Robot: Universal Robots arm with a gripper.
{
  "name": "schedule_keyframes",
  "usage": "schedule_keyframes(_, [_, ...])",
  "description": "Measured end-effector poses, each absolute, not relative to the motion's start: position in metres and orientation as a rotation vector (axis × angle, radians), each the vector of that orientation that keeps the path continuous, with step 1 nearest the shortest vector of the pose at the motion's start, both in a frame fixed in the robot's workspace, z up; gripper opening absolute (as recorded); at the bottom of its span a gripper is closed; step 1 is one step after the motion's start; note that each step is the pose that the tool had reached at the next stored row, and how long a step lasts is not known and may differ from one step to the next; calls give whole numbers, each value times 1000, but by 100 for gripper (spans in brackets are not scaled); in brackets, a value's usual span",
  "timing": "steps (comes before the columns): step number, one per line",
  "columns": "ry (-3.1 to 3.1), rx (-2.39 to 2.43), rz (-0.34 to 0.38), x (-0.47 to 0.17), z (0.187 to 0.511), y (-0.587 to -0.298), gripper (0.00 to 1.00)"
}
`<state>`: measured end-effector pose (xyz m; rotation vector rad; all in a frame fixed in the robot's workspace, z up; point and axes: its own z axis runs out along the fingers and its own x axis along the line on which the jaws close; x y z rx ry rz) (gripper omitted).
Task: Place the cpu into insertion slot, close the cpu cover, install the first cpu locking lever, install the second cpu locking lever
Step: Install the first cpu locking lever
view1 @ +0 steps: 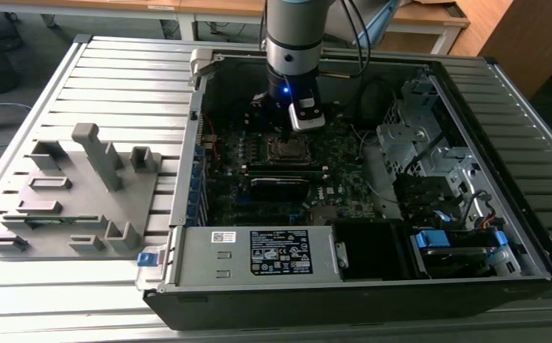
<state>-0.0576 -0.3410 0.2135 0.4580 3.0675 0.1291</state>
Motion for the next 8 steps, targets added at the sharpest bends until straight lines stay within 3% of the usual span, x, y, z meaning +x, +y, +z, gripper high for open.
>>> schedule_keyframes(8, [3078,385,76,-56,213,-341,11])
